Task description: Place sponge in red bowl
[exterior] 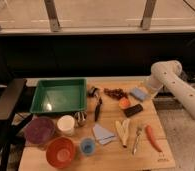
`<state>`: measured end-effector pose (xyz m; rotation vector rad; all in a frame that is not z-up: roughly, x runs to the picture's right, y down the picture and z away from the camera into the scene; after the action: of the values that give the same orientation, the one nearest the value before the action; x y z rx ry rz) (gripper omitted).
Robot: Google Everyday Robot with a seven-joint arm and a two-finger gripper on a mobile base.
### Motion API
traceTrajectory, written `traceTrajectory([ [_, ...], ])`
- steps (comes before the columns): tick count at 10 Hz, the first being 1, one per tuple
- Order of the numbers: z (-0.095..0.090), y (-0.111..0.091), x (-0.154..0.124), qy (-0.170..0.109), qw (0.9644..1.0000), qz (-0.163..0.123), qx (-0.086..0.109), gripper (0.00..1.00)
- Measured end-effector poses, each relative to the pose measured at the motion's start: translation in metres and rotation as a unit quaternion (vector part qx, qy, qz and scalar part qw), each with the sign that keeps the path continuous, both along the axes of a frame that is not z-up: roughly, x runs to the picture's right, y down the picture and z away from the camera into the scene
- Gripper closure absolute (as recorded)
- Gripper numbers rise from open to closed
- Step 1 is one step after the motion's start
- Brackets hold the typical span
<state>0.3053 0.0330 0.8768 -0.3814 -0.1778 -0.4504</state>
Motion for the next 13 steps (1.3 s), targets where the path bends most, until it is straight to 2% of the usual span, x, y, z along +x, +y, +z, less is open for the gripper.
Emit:
traceTrajectory([
  [2, 0.009, 0.0, -0.007, -0.001, 0.9998, -0.015, 0.016, 0.35],
  [5, 0.027, 0.001, -0.005, 0.006, 0.9995, -0.025, 0.021, 0.35],
  [7, 0.04, 0.004, 0.003, 0.012, 0.9994, -0.028, 0.015, 0.35],
  [10, 0.066, 0.014, 0.01, 0.022, 0.9994, -0.027, -0.005, 0.35],
  [13, 0.084, 0.021, 0.022, 0.02, 0.9996, -0.014, -0.017, 0.35],
])
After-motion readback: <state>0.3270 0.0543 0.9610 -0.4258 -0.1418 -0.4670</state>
